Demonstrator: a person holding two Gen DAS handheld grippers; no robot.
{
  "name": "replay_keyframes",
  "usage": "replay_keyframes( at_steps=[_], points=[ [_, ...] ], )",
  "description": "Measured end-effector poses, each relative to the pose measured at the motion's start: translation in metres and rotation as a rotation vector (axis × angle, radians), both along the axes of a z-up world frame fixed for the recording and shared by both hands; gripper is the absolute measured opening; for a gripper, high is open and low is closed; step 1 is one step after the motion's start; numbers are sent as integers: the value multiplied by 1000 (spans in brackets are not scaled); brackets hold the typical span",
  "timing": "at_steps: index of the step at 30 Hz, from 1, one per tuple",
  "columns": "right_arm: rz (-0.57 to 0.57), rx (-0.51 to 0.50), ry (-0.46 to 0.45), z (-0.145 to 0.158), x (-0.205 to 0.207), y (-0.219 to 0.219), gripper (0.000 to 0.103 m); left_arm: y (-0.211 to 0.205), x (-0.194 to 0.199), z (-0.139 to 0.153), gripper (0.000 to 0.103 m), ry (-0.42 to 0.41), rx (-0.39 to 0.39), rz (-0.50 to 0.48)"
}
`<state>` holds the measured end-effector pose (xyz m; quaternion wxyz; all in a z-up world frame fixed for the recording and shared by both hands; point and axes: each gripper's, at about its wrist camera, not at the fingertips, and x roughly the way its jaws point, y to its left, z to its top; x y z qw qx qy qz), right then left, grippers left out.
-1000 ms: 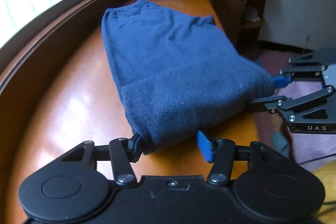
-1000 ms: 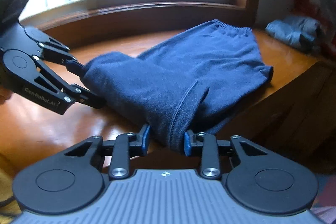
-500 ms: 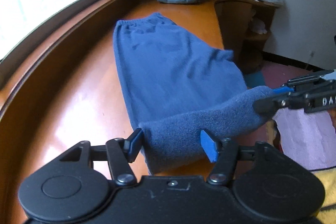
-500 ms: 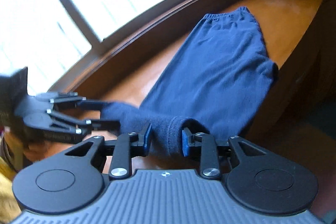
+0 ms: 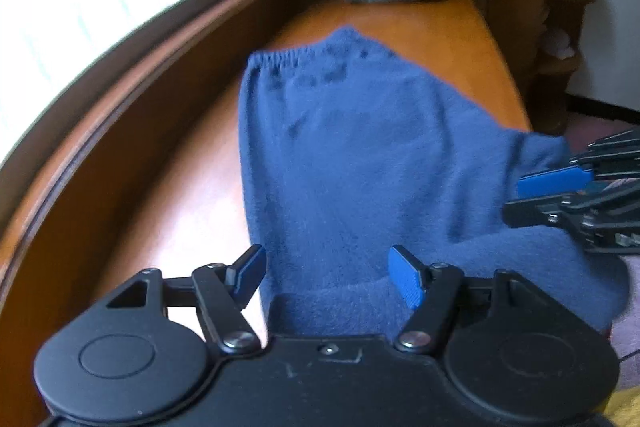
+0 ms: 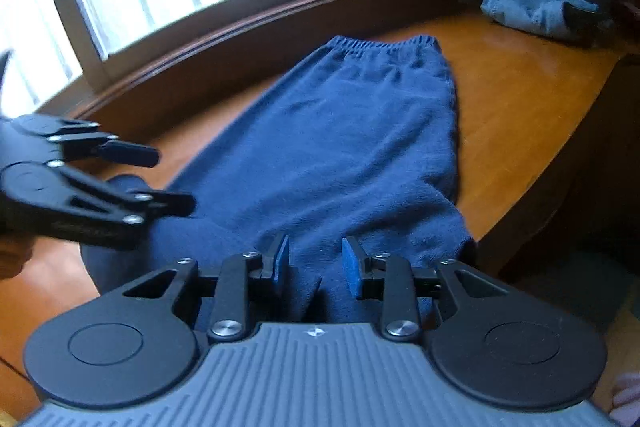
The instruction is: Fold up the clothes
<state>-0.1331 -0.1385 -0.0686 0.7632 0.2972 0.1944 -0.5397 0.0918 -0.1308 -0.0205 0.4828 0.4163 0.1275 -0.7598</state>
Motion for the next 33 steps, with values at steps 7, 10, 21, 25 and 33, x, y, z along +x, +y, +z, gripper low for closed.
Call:
replay_keyframes(
  at_steps=[7,10,21,25,33],
  points=[
    [86,-11,-46,7,-21,-3,33,-23,0,-18,77,16,64,108],
    [180,-11,-117,23,-30,-1,44,-24,4,-6,75,24,100,150],
    [413,33,-92,24,-17,7,46,41,6,36,76,-10,151,140],
    [335,87,-89,6,-9,3,52,33,6,17,92,-10,158,167],
    [154,17,-52,9,2,23,56,37,32,13,100,111,150,178]
  ],
)
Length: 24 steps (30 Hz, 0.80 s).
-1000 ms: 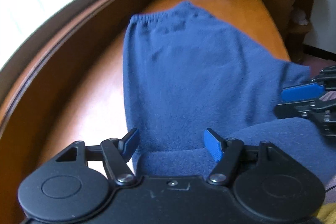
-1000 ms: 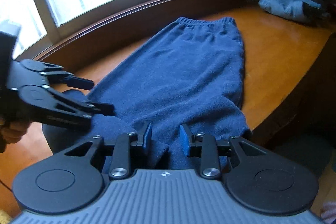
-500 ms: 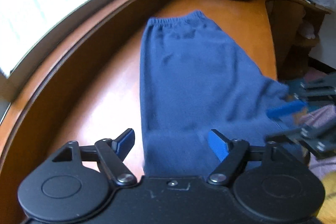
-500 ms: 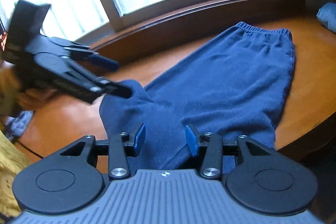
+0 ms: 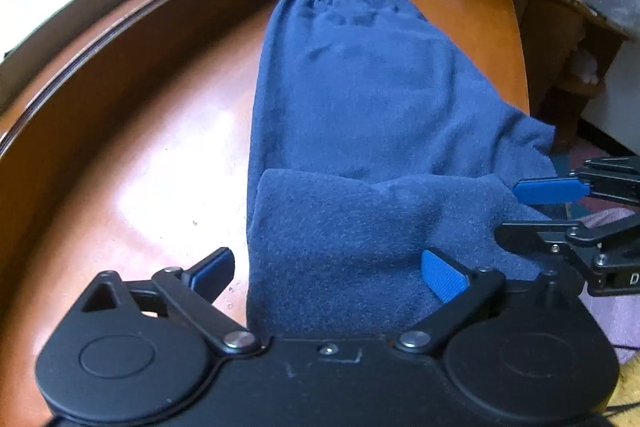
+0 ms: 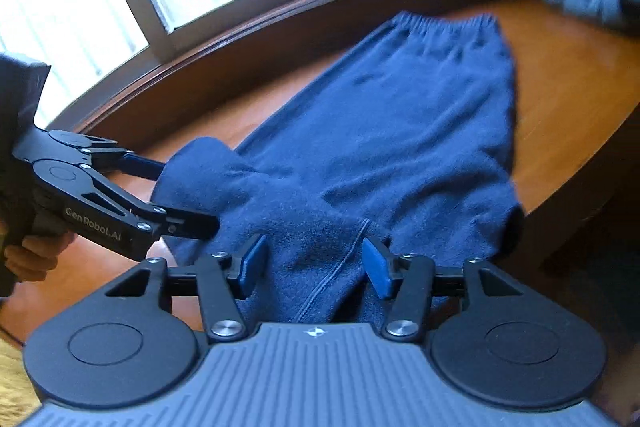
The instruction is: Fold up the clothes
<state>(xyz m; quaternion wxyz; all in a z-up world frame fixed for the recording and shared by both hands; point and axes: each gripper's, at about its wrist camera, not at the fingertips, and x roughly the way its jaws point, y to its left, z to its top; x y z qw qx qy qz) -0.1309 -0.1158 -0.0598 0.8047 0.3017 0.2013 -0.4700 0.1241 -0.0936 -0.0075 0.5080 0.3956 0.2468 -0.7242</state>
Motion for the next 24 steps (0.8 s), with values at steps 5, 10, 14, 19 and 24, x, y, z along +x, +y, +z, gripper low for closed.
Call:
replay_keyframes(
  at_steps=[5,10,14,19,24],
  points=[
    [-109,-84,70,13,-6,34,57,19,17,5,99,14,-46,-48],
    [-186,-65,43,13,-29,69,67,38,41,2,99,-55,-98,-81],
    [-164,-44,71,4,-24,80,67,42,47,-10,99,-33,-92,-117],
    [-31,-110,157,-2,3,81,67,45,35,-26,99,-71,-115,-170],
    [33,-118,204,-10,22,69,67,46,28,-34,98,-77,-118,-221]
  ],
)
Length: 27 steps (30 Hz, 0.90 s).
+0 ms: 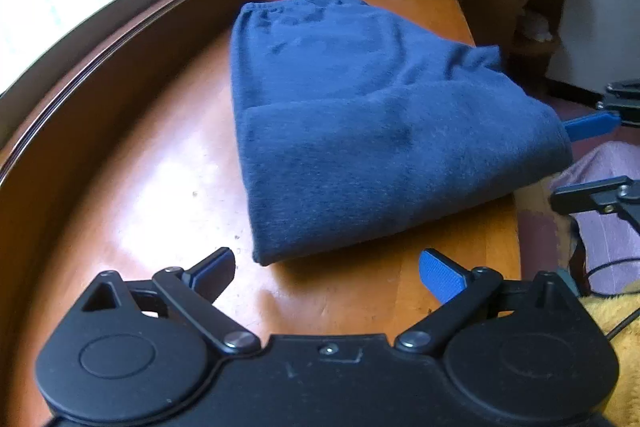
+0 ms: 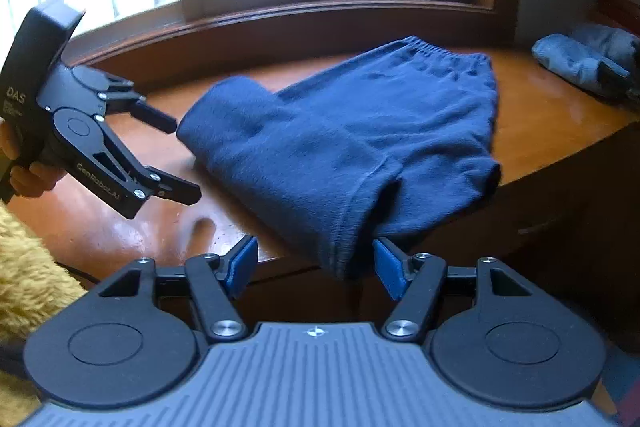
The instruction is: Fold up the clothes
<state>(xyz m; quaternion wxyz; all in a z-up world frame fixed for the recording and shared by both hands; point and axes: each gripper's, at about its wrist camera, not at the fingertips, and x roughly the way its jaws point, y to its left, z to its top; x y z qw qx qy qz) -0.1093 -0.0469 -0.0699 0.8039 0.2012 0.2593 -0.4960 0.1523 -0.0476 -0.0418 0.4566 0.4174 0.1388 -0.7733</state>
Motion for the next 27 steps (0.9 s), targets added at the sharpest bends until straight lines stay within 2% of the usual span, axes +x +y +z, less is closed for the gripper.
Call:
replay_keyframes(
  at_steps=[3,9,13,15,23,27],
  points=[
    [3,10,4,-2,3,-2,67,-3,-4,-5,97,-19,-4,-23],
    [-10,32,-11,-5,2,-12,67,-14,-6,-9,97,21,34,-36],
    [-14,45,-12,-9,5,-20,66,-30,0,-13,97,83,120,13],
    [-17,51,-9,-10,6,-23,66,-37,3,-15,102,96,132,45],
    [-19,44,18,-12,12,-23,66,-35,5,-18,103,122,85,32],
    [-21,44,7,-11,11,-21,66,-35,2,-15,103,106,103,62]
  ],
)
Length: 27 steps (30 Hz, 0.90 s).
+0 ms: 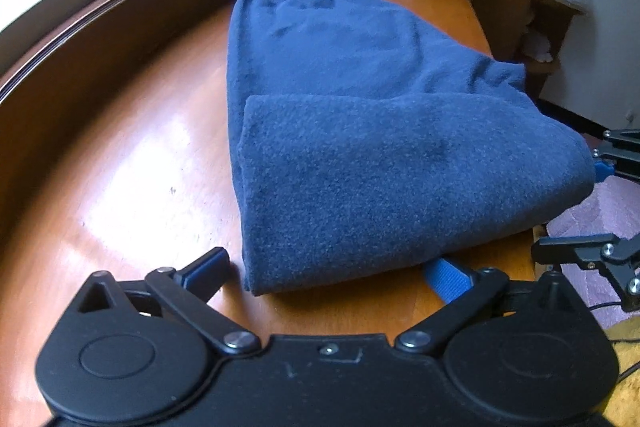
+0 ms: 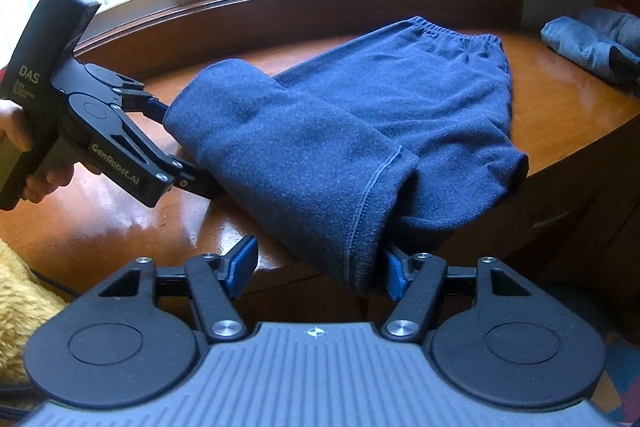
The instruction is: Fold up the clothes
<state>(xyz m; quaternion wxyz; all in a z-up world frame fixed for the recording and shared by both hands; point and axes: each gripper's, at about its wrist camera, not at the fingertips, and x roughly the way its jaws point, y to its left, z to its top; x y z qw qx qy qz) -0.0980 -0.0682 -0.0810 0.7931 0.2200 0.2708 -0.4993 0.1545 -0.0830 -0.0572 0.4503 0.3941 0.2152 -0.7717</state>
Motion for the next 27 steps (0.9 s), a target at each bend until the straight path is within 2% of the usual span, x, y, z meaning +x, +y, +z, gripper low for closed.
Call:
replay_keyframes(
  at_steps=[7,9,12,16,21,23,27],
  points=[
    [4,-3,10,0,1,-2,66,3,-2,1,102,-13,-25,6],
    [3,-8,8,1,0,0,66,6,-4,2,96,-20,-41,-7],
    [13,-14,13,2,-2,5,66,9,-5,3,95,-29,-50,-16],
    [24,-13,12,0,-3,6,67,7,-4,3,94,-20,-40,-10],
    [30,-18,20,-4,0,0,66,9,0,5,78,1,-39,-22],
    [28,-25,32,-6,2,-2,65,11,3,6,74,0,-45,-31],
    [15,-30,44,-5,2,-2,63,14,10,8,74,14,-44,-20]
  ],
)
